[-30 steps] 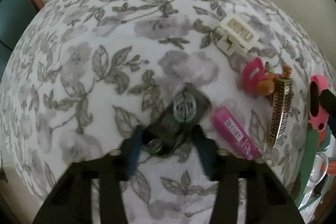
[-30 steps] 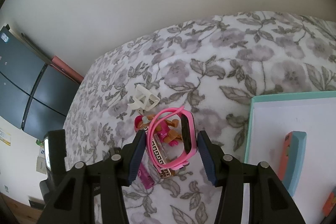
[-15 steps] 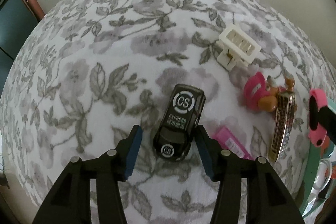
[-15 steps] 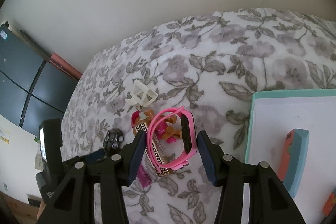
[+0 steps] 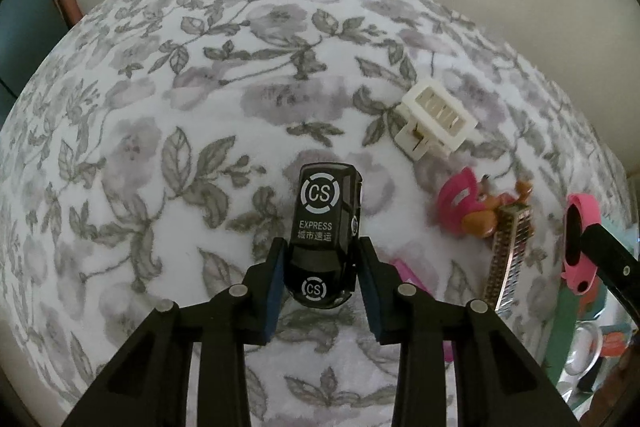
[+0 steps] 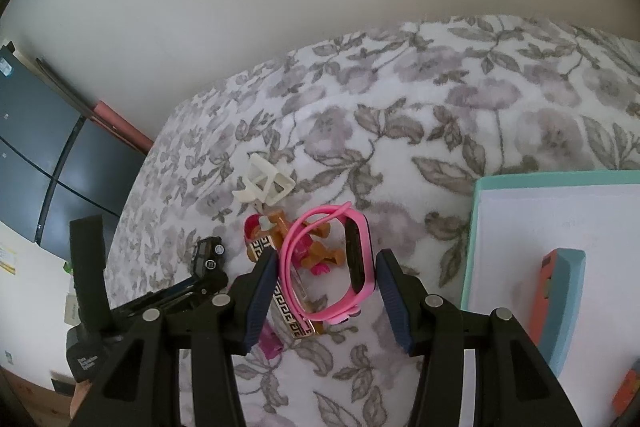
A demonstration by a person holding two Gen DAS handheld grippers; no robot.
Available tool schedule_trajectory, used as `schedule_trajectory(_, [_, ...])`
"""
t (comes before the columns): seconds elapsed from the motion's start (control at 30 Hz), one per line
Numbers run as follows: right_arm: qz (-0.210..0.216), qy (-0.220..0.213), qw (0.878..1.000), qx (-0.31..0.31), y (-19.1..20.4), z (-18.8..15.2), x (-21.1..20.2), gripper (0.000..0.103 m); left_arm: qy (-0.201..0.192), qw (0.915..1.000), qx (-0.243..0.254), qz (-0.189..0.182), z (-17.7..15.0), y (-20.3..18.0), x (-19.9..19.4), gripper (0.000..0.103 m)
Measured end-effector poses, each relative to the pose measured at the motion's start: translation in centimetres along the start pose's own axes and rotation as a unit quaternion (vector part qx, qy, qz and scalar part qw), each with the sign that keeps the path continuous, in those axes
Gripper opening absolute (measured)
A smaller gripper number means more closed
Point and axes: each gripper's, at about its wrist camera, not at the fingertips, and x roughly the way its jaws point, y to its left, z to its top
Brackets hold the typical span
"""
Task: Organize rigid objects
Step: 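Carry the black toy car and pink watch band with both tools over the tray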
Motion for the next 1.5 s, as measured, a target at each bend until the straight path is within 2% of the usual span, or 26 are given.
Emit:
schedule_trajectory(0.07, [0.005, -0.007, 1.000, -0.004, 0.1, 0.3, -0.7, 0.053, -0.007, 0.9999, -0.008, -0.009, 0.5, 0.2, -0.7, 0.036])
schedule_trajectory(0.27, [-0.001, -0.065, 0.998, -0.008, 0.4, 2.2, -5.7, 0.053, -0.077, 0.9966, -0.007, -0.029, 2.5, -1.0, -6.3, 0.036])
schedule_trajectory(0.37, [-0.032, -0.097, 0.995, -0.014, 0.4, 3.0, -8.8, 0.053, -0.104, 0.9934, 0.007, -0.048, 3.3, -3.2, -9.2, 0.036])
schedule_trajectory(0.5, [-0.076, -0.138, 0.987, -0.011, -0.9, 3.6, -12.9, 0.053, -0.119, 0.9897, 0.028, -0.073, 4.1, -6.8, -11.5, 0.036])
schedule_trajectory(0.6, [-0.130, -0.165, 0.978, -0.001, -2.5, 3.7, -15.8, 0.053, -0.120, 0.9868, 0.046, -0.099, 4.2, -10.4, -12.7, 0.036])
schedule_trajectory(0.7, [-0.163, -0.183, 0.969, 0.027, -4.4, 3.6, -18.3, 0.053, -0.120, 0.9821, 0.063, -0.130, 3.9, -14.4, -13.3, 0.036])
schedule_trajectory(0.83, [-0.243, -0.200, 0.948, 0.048, -7.0, 3.3, -21.5, 0.053, -0.110, 0.9754, 0.102, -0.161, 2.7, -20.6, -12.9, 0.036])
schedule_trajectory(0.87, [-0.262, -0.201, 0.943, 0.050, -7.6, 3.1, -22.1, 0.053, -0.101, 0.9732, 0.116, -0.171, 2.1, -22.3, -12.5, 0.036])
schedule_trajectory(0.97, [-0.280, -0.199, 0.937, 0.065, -9.6, 2.7, -23.2, 0.053, -0.085, 0.9665, 0.155, -0.186, 0.5, -25.7, -11.5, 0.036])
schedule_trajectory(1.07, [-0.284, -0.193, 0.936, 0.081, -11.5, 2.3, -23.8, 0.053, -0.075, 0.9609, 0.209, -0.165, -1.8, -28.2, -10.1, 0.036])
schedule_trajectory(1.17, [-0.298, -0.176, 0.934, 0.093, -13.2, 2.0, -23.2, 0.053, -0.053, 0.9587, 0.227, -0.164, -2.8, -29.4, -8.5, 0.036])
schedule_trajectory(1.27, [-0.309, -0.129, 0.937, 0.100, -15.0, 1.5, -20.4, 0.053, -0.039, 0.9562, 0.249, -0.148, -4.0, -30.6, -6.8, 0.036])
schedule_trajectory(1.4, [-0.309, -0.074, 0.941, 0.112, -17.3, 0.2, -17.1, 0.054, -0.015, 0.9572, 0.253, -0.139, -4.7, -31.1, -4.8, 0.036])
schedule_trajectory(1.5, [-0.310, -0.045, 0.943, 0.113, -18.2, -0.3, -15.0, 0.054, -0.015, 0.9549, 0.268, -0.127, -5.2, -31.6, -4.3, 0.036])
